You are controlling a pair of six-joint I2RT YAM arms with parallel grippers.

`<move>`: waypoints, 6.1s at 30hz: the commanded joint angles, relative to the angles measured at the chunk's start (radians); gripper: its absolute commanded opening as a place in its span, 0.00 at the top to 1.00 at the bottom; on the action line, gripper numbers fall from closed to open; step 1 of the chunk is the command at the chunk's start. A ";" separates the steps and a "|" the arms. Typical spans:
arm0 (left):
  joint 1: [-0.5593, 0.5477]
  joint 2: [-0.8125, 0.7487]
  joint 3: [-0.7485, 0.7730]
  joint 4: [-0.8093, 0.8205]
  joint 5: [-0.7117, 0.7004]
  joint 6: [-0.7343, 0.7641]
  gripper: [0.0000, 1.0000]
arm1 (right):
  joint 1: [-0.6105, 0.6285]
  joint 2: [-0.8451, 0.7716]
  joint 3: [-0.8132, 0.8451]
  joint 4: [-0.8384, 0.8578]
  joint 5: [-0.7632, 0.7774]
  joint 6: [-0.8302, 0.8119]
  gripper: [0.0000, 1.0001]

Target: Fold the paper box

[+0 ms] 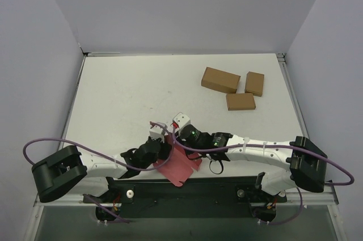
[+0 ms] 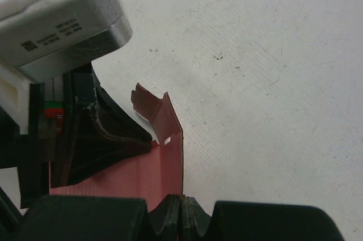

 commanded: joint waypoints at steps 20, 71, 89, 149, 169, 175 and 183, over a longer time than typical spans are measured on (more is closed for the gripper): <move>0.233 -0.257 0.212 -0.154 0.314 0.002 0.45 | 0.023 0.017 -0.028 -0.099 0.071 -0.034 1.00; 0.366 -0.188 0.279 -0.191 0.454 0.022 0.38 | 0.074 0.072 0.041 -0.076 0.376 -0.384 1.00; 0.395 -0.043 0.254 -0.047 0.588 -0.022 0.36 | 0.127 0.188 0.062 0.007 0.396 -0.499 1.00; 0.412 -0.380 0.019 -0.289 0.587 -0.047 0.37 | 0.101 0.124 0.015 0.172 0.611 -0.586 1.00; 0.185 0.049 -0.090 0.174 0.445 -0.179 0.53 | 0.138 0.207 -0.002 0.228 0.651 -0.453 1.00; 0.182 0.102 -0.107 0.238 0.448 -0.195 0.54 | 0.170 0.207 -0.007 0.146 0.602 -0.333 1.00; 0.167 0.114 -0.099 0.266 0.456 -0.197 0.55 | 0.172 0.209 -0.025 0.100 0.567 -0.249 1.00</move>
